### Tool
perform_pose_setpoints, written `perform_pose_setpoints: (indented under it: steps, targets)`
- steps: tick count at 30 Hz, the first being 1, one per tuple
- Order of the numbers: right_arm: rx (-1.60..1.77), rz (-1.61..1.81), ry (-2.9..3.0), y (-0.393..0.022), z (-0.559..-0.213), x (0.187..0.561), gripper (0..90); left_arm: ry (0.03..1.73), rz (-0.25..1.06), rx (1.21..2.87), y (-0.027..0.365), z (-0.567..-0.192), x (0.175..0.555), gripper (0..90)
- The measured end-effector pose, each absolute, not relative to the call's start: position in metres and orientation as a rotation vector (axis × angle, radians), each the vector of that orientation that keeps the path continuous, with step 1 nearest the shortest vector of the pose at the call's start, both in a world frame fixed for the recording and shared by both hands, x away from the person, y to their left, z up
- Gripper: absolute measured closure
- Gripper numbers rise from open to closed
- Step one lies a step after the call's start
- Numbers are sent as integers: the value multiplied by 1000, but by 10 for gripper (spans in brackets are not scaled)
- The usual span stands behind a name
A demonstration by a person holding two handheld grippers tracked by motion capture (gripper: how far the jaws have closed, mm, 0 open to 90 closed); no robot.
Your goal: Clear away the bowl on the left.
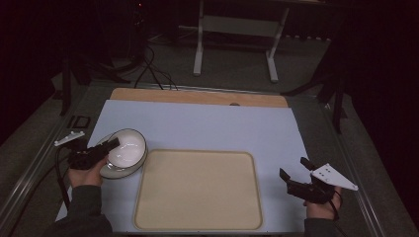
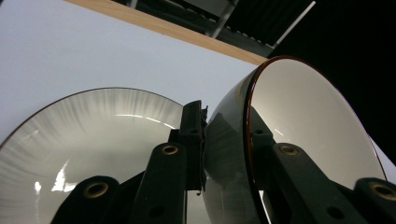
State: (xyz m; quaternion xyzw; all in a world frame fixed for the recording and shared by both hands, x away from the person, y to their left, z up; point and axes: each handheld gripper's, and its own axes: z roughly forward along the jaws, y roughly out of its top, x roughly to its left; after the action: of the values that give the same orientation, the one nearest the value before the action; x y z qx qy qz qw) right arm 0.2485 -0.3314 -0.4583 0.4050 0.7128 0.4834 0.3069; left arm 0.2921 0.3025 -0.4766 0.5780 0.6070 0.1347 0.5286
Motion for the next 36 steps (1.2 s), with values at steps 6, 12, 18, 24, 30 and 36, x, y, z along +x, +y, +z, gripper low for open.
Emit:
perform_pose_setpoints:
  steps: [6, 12, 18, 24, 30, 36]
  targets:
    - [1070, 1278, 1885, -332, -458, 249, 139, 1440, 320, 1378, 300, -475, 291, 762]
    - [1068, 1277, 1890, -331, -459, 249, 139, 1433, 316, 1382, 297, -474, 291, 762]
    - [1066, 1277, 1886, -332, -459, 249, 139, 1409, 317, 1398, 288, -471, 291, 762]
    - [1066, 1277, 1886, -332, -459, 249, 139, 1390, 315, 1421, 279, -470, 292, 762]
    - [1066, 1277, 1886, -332, -459, 249, 139, 1373, 312, 1439, 271, -469, 292, 762]
    - [1064, 1272, 1889, -331, -459, 249, 139, 1365, 310, 1442, 264, -469, 293, 762]
